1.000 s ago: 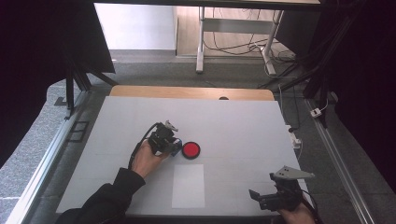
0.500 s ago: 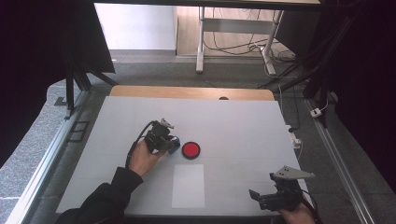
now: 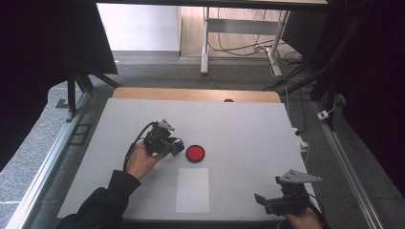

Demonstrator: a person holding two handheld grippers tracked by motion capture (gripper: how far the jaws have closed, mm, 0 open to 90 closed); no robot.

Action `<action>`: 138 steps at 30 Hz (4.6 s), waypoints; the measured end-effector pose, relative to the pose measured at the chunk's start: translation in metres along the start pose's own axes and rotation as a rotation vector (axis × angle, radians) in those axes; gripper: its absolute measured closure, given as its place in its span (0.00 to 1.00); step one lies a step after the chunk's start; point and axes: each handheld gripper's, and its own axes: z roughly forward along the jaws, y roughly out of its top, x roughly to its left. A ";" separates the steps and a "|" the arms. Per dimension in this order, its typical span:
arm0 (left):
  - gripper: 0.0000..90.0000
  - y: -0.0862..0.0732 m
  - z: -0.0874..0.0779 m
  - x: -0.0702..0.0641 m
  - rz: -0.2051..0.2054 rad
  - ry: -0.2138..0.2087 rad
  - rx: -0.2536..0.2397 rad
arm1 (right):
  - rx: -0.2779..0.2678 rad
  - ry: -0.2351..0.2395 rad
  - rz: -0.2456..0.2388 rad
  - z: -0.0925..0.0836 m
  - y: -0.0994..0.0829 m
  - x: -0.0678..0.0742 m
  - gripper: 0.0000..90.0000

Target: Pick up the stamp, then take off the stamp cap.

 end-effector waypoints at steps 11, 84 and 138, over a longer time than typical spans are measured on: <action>0.78 -0.001 -0.019 -0.007 0.030 -0.046 -0.039 | -0.004 0.002 -0.003 0.000 0.000 0.001 0.00; 0.78 -0.051 -0.078 -0.057 0.133 -0.377 -0.295 | -0.012 0.009 -0.034 -0.001 0.000 0.003 0.00; 0.78 -0.039 -0.065 -0.046 0.190 -0.356 -0.276 | -0.067 0.310 -0.236 0.047 0.048 0.057 0.00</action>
